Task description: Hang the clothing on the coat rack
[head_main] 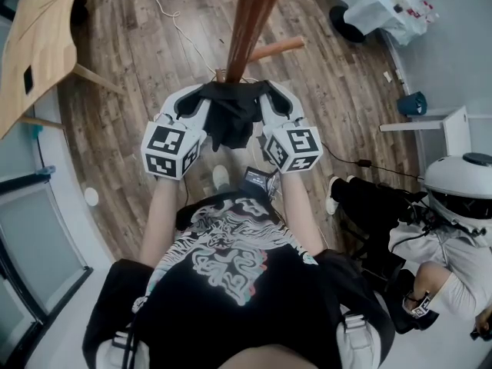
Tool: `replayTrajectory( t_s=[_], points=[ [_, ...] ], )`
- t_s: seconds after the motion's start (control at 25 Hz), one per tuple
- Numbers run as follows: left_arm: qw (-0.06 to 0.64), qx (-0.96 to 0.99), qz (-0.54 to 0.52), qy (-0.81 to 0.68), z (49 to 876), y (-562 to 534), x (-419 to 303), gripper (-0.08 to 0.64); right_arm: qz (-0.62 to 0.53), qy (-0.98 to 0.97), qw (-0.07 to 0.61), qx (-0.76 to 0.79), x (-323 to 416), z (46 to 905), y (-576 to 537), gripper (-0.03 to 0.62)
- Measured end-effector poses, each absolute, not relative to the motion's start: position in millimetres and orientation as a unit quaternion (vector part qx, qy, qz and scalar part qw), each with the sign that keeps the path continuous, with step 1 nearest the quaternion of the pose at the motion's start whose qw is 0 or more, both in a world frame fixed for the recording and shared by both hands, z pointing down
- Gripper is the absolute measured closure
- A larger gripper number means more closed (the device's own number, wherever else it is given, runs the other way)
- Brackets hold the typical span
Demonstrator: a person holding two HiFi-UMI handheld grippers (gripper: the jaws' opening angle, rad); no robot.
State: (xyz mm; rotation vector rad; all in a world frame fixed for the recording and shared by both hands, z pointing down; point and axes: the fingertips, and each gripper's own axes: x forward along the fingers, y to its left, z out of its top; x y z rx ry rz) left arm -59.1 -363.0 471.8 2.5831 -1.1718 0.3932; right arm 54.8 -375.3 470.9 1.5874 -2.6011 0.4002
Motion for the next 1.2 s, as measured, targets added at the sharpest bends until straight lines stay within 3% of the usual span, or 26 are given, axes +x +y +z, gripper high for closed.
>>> replayTrajectory(
  t_s=[0.16,0.36,1.2],
  points=[
    [0.146,0.893,0.142,-0.402,475.7,-358.9,-58.0,0.546,0.133,-0.847,0.039,0.514,54.7,473.5,-373.9,0.538],
    [0.164,0.885,0.157,-0.406,484.5,-355.3,-63.3,0.431,0.129,-0.846,0.044,0.516,57.7,472.8,-371.2,0.529],
    [0.166,0.886,0.171,-0.399,491.3,-328.2,-64.2,0.399,0.14,-0.844,0.045,0.515,62.1,476.3,-341.4,0.505]
  ],
)
